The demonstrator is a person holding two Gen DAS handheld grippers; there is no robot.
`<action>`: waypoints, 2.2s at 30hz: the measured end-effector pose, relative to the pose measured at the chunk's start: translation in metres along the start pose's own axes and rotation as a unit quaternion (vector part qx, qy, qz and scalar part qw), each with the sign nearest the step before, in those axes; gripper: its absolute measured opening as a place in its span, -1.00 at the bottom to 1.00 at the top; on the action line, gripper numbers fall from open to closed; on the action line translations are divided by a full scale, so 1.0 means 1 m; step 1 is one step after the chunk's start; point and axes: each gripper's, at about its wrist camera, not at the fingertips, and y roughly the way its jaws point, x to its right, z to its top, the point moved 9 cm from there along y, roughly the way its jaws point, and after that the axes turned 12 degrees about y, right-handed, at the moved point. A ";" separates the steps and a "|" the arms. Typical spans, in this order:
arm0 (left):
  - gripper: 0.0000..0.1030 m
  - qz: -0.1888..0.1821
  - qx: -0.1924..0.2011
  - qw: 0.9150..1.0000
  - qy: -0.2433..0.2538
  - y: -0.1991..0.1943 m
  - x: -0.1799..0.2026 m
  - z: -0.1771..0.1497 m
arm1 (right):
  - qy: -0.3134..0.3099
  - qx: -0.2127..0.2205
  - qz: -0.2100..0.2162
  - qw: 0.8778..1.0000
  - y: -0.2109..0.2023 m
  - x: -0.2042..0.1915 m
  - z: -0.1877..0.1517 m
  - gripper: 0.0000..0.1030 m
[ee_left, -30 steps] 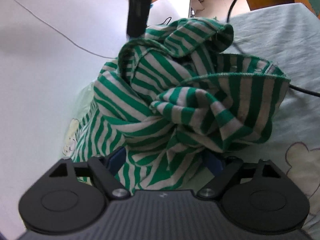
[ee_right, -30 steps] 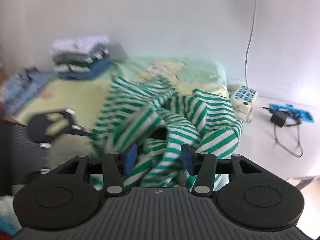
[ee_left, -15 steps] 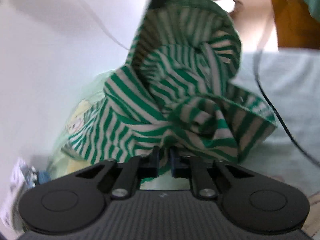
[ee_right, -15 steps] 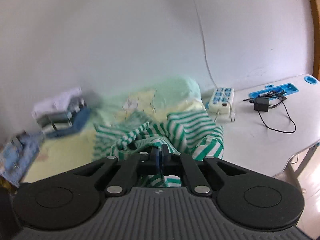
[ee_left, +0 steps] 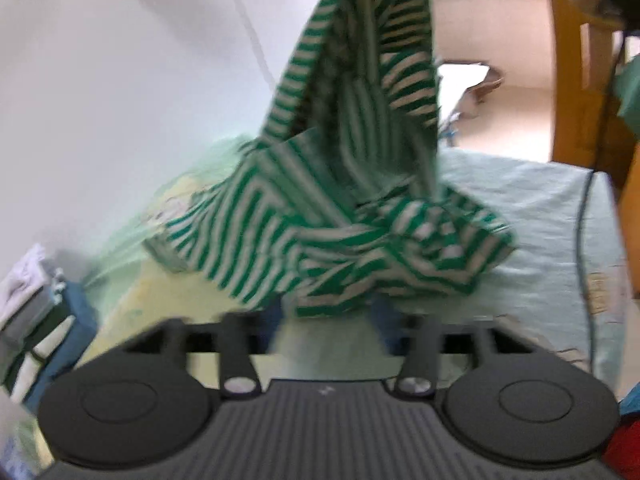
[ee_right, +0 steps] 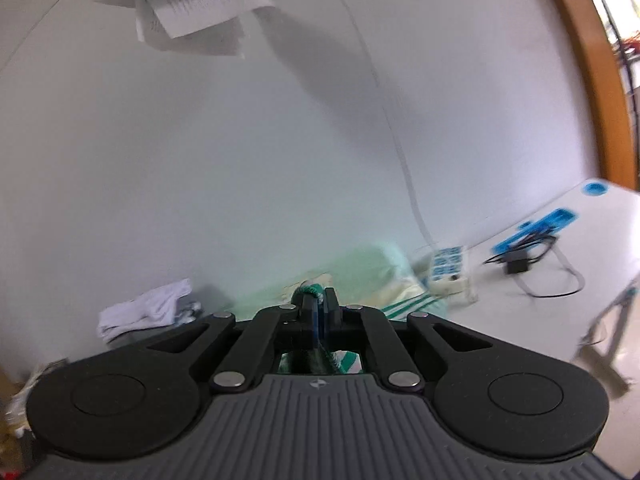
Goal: Fold clothes
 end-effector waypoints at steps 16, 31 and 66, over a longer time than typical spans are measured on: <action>0.80 -0.027 -0.039 0.990 -0.136 0.100 -0.054 0.030 | -0.140 -0.105 -0.177 0.969 0.000 0.081 -0.088 -0.54; -0.69 0.059 -0.101 0.955 -0.273 0.058 -0.089 -0.005 | -0.246 -0.197 -0.050 0.948 0.081 0.067 -0.111 0.25; -0.86 0.074 -0.055 0.931 -0.352 0.016 -0.110 -0.038 | -0.076 0.057 -0.063 0.993 -0.033 0.003 0.007 -0.94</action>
